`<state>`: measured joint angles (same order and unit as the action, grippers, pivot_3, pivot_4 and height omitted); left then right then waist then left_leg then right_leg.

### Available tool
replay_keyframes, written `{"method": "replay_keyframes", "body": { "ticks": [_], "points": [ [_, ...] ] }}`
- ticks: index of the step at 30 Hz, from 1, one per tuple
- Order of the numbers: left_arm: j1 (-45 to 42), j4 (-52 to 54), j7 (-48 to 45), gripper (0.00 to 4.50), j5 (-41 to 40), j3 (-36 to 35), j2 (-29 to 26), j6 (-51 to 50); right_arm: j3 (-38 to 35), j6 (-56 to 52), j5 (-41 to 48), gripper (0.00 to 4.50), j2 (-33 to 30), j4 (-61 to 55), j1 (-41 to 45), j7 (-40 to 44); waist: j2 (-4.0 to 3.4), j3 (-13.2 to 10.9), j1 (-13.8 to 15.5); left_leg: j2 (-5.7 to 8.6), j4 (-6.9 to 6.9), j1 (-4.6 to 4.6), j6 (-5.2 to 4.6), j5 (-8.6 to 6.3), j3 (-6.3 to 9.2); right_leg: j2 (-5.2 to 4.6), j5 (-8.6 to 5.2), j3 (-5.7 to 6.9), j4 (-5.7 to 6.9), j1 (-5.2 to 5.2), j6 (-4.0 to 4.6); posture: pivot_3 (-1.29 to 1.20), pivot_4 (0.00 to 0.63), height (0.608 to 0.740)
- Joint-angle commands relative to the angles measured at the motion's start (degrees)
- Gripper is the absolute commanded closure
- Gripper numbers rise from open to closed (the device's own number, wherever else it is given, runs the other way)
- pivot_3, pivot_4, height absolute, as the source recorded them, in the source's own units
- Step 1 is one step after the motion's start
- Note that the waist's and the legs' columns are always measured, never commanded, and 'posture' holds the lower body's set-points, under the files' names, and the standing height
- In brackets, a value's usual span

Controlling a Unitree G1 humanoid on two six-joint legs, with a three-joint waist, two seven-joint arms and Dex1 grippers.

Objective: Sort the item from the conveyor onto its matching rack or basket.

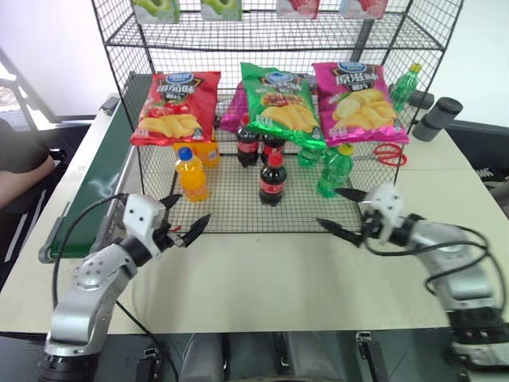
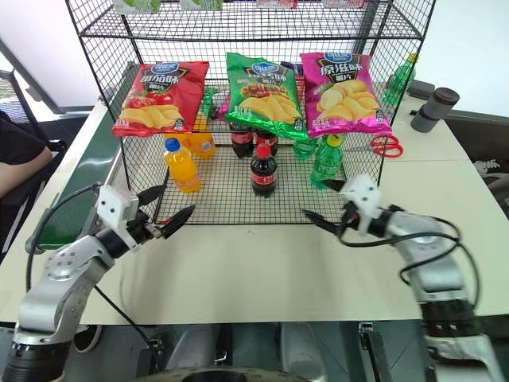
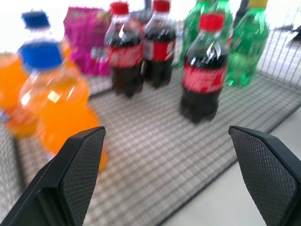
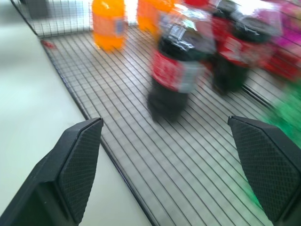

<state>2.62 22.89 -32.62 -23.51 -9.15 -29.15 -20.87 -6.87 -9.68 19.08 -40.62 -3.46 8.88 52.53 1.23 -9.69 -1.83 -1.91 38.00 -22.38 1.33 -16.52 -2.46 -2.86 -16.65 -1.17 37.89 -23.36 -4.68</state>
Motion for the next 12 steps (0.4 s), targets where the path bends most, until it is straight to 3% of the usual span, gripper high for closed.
{"method": "replay_keyframes", "body": {
  "ticks": [1,12],
  "points": [
    [0.62,0.28,-1.48,0.00,-1.28,-3.57,-1.53,1.03,-6.30,-2.41,3.90,0.08,-2.49,-3.30,-1.80,0.44,0.00,0.00,0.00,0.00,0.00,0.00,0.00,0.00,0.00,0.00,0.00,0.00,0.00,0.00,0.00,0.00,0.150,0.734],
    [1.88,-0.98,-4.05,0.00,-1.39,-5.24,-3.66,1.34,-9.55,-3.59,5.13,0.08,-3.78,-2.48,-4.08,1.59,0.00,0.00,1.02,0.01,0.01,0.00,0.00,0.00,-0.04,0.08,0.00,-0.03,-0.03,0.01,0.00,0.00,0.150,0.734]
  ]
}}
